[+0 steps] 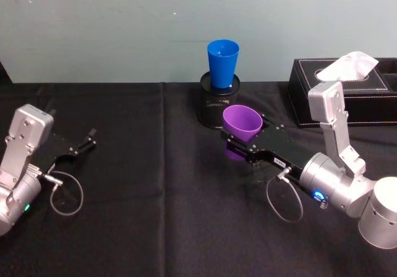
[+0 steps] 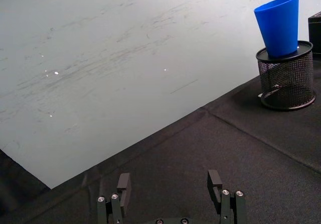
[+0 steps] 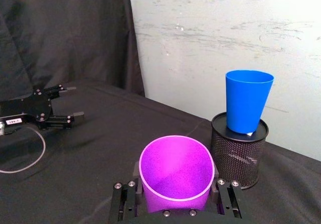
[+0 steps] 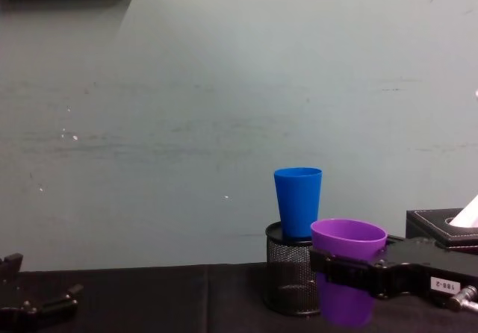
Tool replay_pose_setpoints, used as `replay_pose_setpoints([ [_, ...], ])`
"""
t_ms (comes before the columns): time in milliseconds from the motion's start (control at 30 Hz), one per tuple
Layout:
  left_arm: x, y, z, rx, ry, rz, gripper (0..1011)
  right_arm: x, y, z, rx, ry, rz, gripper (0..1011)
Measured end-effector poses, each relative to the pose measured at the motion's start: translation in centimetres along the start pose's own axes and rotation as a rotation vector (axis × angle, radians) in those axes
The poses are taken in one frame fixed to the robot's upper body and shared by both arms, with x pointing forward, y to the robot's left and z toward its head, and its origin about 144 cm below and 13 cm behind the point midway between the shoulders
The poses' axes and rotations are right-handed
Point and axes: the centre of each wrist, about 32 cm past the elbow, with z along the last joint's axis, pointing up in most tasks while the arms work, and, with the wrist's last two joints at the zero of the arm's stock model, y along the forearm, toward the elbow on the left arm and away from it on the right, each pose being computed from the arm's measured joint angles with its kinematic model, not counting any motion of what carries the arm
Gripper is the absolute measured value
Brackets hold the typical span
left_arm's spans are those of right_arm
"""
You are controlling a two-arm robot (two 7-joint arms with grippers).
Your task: Pick up one cup with a gripper and tap it against the other cup.
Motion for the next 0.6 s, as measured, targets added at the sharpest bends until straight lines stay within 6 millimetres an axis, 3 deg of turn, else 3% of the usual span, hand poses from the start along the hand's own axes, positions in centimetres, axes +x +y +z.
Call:
replay_pose_setpoints([
  [600,0.0,0.0,0.0,0.0,0.0,0.0,1000,0.07,0.05,0.11,-0.001,-0.001,0.001,723],
])
